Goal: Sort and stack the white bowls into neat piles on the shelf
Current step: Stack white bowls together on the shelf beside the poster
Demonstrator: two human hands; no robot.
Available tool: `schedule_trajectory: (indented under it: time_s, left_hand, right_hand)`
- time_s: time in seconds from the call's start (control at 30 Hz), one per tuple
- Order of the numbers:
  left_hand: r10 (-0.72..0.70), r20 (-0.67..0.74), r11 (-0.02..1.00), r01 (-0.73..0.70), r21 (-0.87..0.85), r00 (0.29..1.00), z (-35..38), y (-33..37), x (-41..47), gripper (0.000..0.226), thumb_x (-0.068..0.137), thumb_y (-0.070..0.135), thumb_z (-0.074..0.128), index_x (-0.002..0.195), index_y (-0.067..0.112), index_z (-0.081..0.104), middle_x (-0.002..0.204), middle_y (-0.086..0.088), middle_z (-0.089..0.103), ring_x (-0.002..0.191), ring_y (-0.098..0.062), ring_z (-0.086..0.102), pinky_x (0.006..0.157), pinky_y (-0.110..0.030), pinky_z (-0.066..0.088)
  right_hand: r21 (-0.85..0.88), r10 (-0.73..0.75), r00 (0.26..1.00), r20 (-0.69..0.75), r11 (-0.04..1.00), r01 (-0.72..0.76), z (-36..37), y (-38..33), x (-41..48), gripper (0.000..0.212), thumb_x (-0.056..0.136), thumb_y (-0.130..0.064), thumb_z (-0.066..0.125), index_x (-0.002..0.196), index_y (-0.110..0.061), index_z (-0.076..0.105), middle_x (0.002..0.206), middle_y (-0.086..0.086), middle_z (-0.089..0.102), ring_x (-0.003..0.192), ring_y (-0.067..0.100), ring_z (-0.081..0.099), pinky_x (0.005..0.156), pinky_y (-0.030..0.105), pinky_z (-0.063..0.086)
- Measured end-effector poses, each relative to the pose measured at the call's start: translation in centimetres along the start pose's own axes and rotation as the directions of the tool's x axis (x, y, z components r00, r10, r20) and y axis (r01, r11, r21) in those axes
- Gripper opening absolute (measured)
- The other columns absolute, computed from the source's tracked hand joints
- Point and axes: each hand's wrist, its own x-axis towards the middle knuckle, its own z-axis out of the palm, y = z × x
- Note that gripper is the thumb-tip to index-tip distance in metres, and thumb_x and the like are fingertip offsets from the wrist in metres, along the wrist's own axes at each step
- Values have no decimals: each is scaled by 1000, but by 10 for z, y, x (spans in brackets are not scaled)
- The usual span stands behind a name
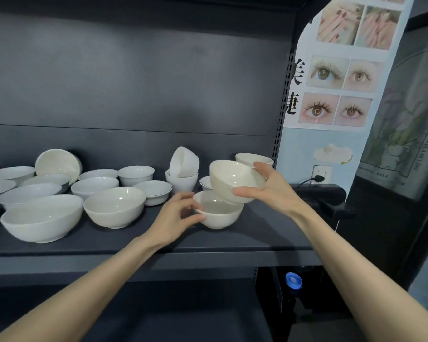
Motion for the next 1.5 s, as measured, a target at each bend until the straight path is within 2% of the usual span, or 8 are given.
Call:
schedule_trajectory:
  time_s: [0.1, 0.2, 0.37, 0.67, 0.87, 1.1, 1.27, 1.5]
  left_hand:
    - [-167, 48, 950, 174, -261, 985, 5, -2, 1, 75, 60, 22, 89, 124, 22, 50, 135, 2, 50, 128, -10, 47, 109, -31, 40]
    - [-288, 146, 917, 316, -242, 946, 10, -2, 5, 115, 53, 27, 91, 146, 17, 24, 144, 7, 42, 131, -9, 43, 108, -32, 40]
    - [-312, 191, 895, 355, -270, 931, 17, -3, 11, 83, 64, 10, 87, 131, 17, 39, 127, 6, 58, 115, -9, 58, 97, -25, 47]
    - [-294, 170, 908, 331, -259, 941, 17, -8, 15, 84, 47, 32, 90, 120, 17, 49, 120, 3, 65, 107, -12, 64, 95, -32, 51]
    - [-275, 139, 914, 303, -271, 951, 19, -6, 17, 64, 65, 7, 86, 118, 12, 51, 119, -2, 65, 107, -15, 64, 87, -23, 52]
    - [-158, 63, 941, 169, -292, 985, 15, 20, 52, 56, 66, 7, 85, 116, 8, 58, 107, 4, 68, 94, -6, 65, 72, -10, 51]
    - [-109, -10, 952, 101, -288, 994, 23, 43, 101, 55, 63, 14, 87, 111, 10, 60, 101, 7, 67, 85, 0, 65, 69, -9, 50]
    - [-98, -70, 940, 69, -335, 993, 53, 59, 171, 63, 57, 22, 91, 112, 15, 61, 106, 3, 69, 98, -16, 68, 88, -36, 56]
  right_hand:
    - [25, 7, 999, 39, 1000, -8, 12, 1, 8, 105, 65, -35, 86, 149, -14, 27, 127, -12, 42, 116, 7, 44, 92, 20, 33]
    - [28, 27, 997, 75, 999, -29, 22, 6, 13, 108, 65, -37, 86, 150, -13, 24, 139, -7, 43, 119, 8, 43, 91, 20, 33]
    - [0, 60, 990, 124, 998, -61, 30, 14, 17, 74, 68, -30, 85, 126, -21, 40, 112, -17, 52, 104, 4, 51, 77, 10, 41]
    - [4, 83, 985, 148, 996, -84, 40, 27, 14, 111, 55, -45, 89, 146, -17, 32, 142, -8, 44, 129, 12, 44, 106, 31, 38]
    - [84, 84, 985, 148, 992, -97, 33, 26, 4, 47, 74, -16, 81, 110, -28, 53, 104, -16, 63, 88, -10, 61, 70, 6, 45]
    - [88, 29, 999, 42, 996, -33, -1, 11, 23, 46, 74, -18, 81, 109, -22, 52, 100, -17, 62, 95, 1, 62, 66, 5, 48]
    - [24, -31, 996, -81, 999, 33, -38, -2, 52, 33, 74, -26, 80, 98, -23, 57, 94, -14, 61, 86, -1, 58, 73, 13, 47]
    - [2, -88, 987, -131, 996, 89, -89, 14, 105, 31, 71, -28, 82, 92, -25, 59, 95, -8, 65, 99, 18, 64, 94, 39, 53]
